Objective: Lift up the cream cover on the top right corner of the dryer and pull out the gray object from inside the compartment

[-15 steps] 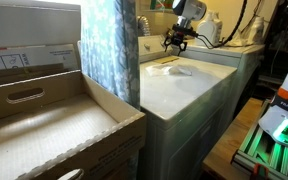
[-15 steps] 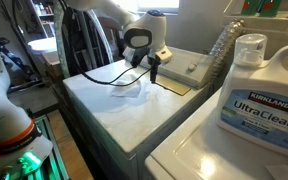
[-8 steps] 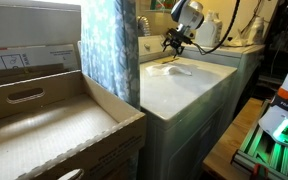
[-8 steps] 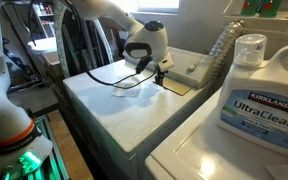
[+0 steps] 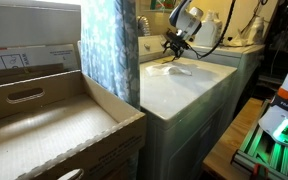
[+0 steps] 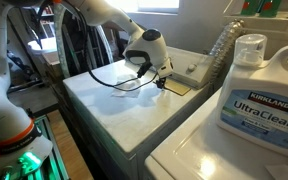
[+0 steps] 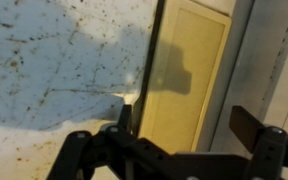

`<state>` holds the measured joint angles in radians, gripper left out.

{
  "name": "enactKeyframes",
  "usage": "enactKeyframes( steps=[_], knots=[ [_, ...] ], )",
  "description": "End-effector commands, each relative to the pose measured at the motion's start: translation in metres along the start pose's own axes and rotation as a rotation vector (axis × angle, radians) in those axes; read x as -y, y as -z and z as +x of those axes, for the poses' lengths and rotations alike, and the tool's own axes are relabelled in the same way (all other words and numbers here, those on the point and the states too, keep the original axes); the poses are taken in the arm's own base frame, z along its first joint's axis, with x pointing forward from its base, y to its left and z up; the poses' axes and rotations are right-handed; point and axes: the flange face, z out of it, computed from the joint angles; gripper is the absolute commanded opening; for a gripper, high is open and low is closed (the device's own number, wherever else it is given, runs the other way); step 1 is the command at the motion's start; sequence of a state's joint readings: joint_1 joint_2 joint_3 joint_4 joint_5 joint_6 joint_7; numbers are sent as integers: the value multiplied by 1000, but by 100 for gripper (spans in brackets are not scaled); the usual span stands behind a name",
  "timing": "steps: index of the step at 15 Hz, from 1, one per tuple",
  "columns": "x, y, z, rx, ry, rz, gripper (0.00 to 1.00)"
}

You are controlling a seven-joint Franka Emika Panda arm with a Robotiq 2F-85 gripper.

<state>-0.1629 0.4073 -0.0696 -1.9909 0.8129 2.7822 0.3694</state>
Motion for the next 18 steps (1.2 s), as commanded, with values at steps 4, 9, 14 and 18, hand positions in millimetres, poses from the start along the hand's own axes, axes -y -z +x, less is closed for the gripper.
enactKeyframes(
  steps=[4,9,14,18],
  knots=[
    [-1,-15,2,-10,15,31,100],
    [2,-16,5,-28,74,46,100],
    [4,-19,12,-62,146,59,100],
    [12,-9,16,-104,399,56,100]
  ],
)
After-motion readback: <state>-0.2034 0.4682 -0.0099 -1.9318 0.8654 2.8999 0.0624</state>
